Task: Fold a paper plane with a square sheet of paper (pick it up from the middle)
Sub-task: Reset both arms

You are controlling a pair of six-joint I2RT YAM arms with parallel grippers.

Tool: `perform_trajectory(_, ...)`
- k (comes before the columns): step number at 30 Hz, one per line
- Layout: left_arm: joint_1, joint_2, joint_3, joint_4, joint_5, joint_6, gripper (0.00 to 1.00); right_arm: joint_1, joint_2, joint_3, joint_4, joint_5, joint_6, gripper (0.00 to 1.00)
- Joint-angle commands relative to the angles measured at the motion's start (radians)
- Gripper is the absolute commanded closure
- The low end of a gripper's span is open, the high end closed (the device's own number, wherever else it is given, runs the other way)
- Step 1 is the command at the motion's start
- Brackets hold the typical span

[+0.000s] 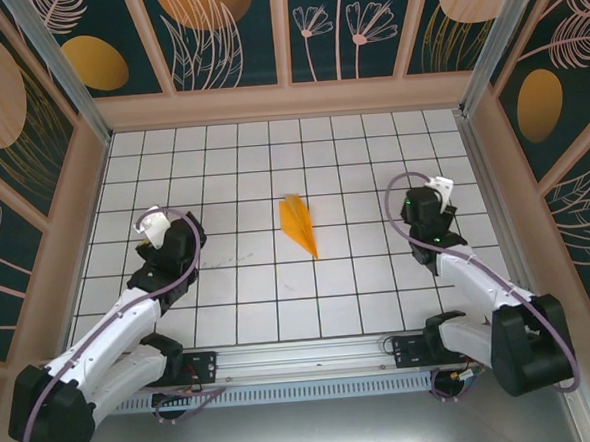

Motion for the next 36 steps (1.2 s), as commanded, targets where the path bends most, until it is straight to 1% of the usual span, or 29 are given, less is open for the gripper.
perform_trajectory(1, 0.055, 0.013, -0.073, 0.25, -0.123, 0.263, 0.07, -0.089, 0.032, -0.098, 0.373, -0.162, -0.087, 0.3)
perform_trajectory(2, 0.069, 0.017, -0.115, 0.361, -0.125, 0.33, 0.06, -0.099, 0.045, -0.119, 0.431, -0.193, -0.097, 0.3)
perform_trajectory(3, 0.087, 0.022, -0.169, 0.478, -0.103, 0.391, 0.06, -0.099, 0.06, -0.132, 0.481, -0.22, -0.128, 0.3)
perform_trajectory(5, 0.126, 0.051, -0.24, 0.657, -0.06, 0.463, 0.04, -0.105, 0.115, -0.162, 0.607, -0.249, -0.185, 0.3)
perform_trajectory(6, 0.14, 0.078, -0.267, 0.742, -0.022, 0.5, 0.02, -0.114, 0.155, -0.168, 0.657, -0.263, -0.204, 0.3)
perform_trajectory(9, 0.15, 0.194, -0.324, 0.984, 0.035, 0.604, 0.01, -0.13, 0.25, -0.171, 0.786, -0.328, -0.219, 0.3)
perform_trajectory(10, 0.157, 0.243, -0.348, 1.076, 0.056, 0.625, 0.02, -0.132, 0.269, -0.159, 0.789, -0.364, -0.236, 0.31)
perform_trajectory(11, 0.163, 0.28, -0.351, 1.148, 0.063, 0.647, 0.01, -0.131, 0.283, -0.167, 0.838, -0.391, -0.262, 0.32)
perform_trajectory(12, 0.166, 0.299, -0.341, 1.158, 0.085, 0.649, 0.01, -0.133, 0.296, -0.18, 0.896, -0.412, -0.275, 0.31)
perform_trajectory(13, 0.173, 0.317, -0.365, 1.259, 0.131, 0.668, 0.01, -0.142, 0.315, -0.206, 0.978, -0.449, -0.284, 0.31)
perform_trajectory(15, 0.202, 0.362, -0.41, 1.45, 0.187, 0.655, 0.01, -0.156, 0.367, -0.231, 1.076, -0.473, -0.277, 0.32)
perform_trajectory(16, 0.223, 0.384, -0.409, 1.482, 0.236, 0.648, 0.01, -0.169, 0.375, -0.242, 1.096, -0.471, -0.259, 0.31)
perform_trajectory(17, 0.232, 0.4, -0.394, 1.475, 0.28, 0.662, 0.01, -0.185, 0.38, -0.251, 1.114, -0.507, -0.252, 0.31)
perform_trajectory(18, 0.235, 0.419, -0.376, 1.461, 0.314, 0.682, 0.01, -0.189, 0.392, -0.263, 1.141, -0.516, -0.258, 0.32)
perform_trajectory(19, 0.239, 0.455, -0.376, 1.499, 0.351, 0.7, 0.01, -0.187, 0.417, -0.274, 1.186, -0.543, -0.266, 0.32)
perform_trajectory(20, 0.242, 0.499, -0.389, 1.575, 0.366, 0.715, 0.01, -0.187, 0.437, -0.281, 1.228, -0.538, -0.266, 0.31)
perform_trajectory(21, 0.249, 0.562, -0.405, 1.692, 0.361, 0.718, 0.01, -0.189, 0.425, -0.267, 1.18, -0.536, -0.26, 0.31)
perform_trajectory(22, 0.256, 0.565, -0.416, 1.713, 0.349, 0.701, 0.01, -0.19, 0.43, -0.254, 1.161, -0.534, -0.256, 0.31)
perform_trajectory(23, 0.276, 0.536, -0.426, 1.669, 0.387, 0.677, 0.01, -0.193, 0.433, -0.249, 1.155, -0.516, -0.243, 0.3)
perform_trajectory(24, 0.307, 0.538, -0.426, 1.657, 0.447, 0.658, 0.01, -0.197, 0.433, -0.238, 1.135, -0.489, -0.227, 0.29)
perform_trajectory(25, 0.325, 0.572, -0.421, 1.666, 0.466, 0.64, 0.01, -0.206, 0.435, -0.233, 1.13, -0.496, -0.219, 0.16)
perform_trajectory(26, 0.336, 0.64, -0.394, 1.722, 0.447, 0.633, 0.01, -0.214, 0.435, -0.23, 1.122, -0.504, -0.213, 0.03)
perform_trajectory(27, 0.339, 0.622, -0.332, 1.565, 0.393, 0.608, 0.01, -0.213, 0.434, -0.231, 1.123, -0.502, -0.215, 0.01)
perform_trajectory(28, 0.365, 0.579, -0.285, 1.408, 0.446, 0.571, 0.01, -0.213, 0.434, -0.232, 1.124, -0.501, -0.216, 0.01)
perform_trajectory(29, 0.409, 0.604, -0.293, 1.472, 0.49, 0.543, 0.01, -0.21, 0.434, -0.234, 1.127, -0.494, -0.216, 0.01)
perform_trajectory(30, 0.412, 0.609, -0.3, 1.489, 0.487, 0.543, 0.01, -0.208, 0.434, -0.236, 1.133, -0.481, -0.215, 0.01)
perform_trajectory(31, 0.412, 0.592, -0.294, 1.452, 0.489, 0.541, 0.01, -0.205, 0.434, -0.238, 1.136, -0.464, -0.212, 0.01)
perform_trajectory(36, 0.412, 0.589, -0.301, 1.462, 0.49, 0.546, 0.01, -0.201, 0.434, -0.238, 1.136, -0.463, -0.216, 0.01)
